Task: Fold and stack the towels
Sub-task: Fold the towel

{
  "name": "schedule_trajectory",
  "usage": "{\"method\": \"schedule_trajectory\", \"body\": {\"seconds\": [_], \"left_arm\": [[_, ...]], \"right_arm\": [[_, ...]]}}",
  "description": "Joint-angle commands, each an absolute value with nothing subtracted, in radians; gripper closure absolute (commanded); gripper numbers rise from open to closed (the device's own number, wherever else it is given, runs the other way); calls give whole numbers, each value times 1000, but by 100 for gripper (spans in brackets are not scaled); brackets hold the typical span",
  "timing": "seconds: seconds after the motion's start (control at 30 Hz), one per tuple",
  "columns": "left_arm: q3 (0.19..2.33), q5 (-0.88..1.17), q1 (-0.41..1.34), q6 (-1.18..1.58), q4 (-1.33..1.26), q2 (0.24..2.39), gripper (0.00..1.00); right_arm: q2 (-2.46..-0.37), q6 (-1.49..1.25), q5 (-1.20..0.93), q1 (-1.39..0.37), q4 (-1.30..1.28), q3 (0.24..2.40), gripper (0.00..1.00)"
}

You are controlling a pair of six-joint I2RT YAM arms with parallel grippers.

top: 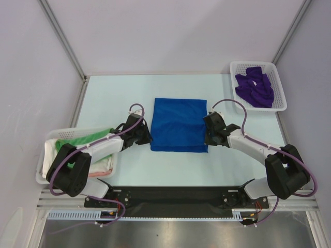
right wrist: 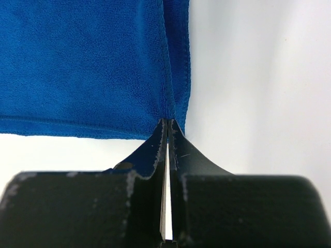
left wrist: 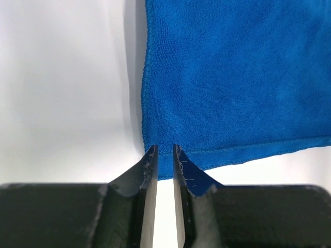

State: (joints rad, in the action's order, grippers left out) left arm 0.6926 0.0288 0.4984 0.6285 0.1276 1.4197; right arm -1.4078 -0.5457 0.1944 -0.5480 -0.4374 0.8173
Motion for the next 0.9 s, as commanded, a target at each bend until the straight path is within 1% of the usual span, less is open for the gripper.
{"method": "schedule_trajectory", "body": {"seconds": [0.0, 0.17, 0.27, 0.57, 0.87], "left_arm": [[678, 21, 503, 629, 87, 1420, 78], [681, 11, 505, 632, 81, 1468, 75], [672, 17, 503, 637, 66, 1483, 70], [667, 12, 503, 640, 60, 1483, 70], [654, 3, 505, 634, 78, 1474, 67]], "right_arm": [[-1379, -542, 198, -552, -431, 819, 100], [-1374, -540, 201, -552, -436, 821, 100], [-1373, -540, 201, -552, -436, 819, 100], [-1379, -543, 199, -552, -425, 813, 100], [-1379, -540, 196, -552, -420, 811, 100]]}}
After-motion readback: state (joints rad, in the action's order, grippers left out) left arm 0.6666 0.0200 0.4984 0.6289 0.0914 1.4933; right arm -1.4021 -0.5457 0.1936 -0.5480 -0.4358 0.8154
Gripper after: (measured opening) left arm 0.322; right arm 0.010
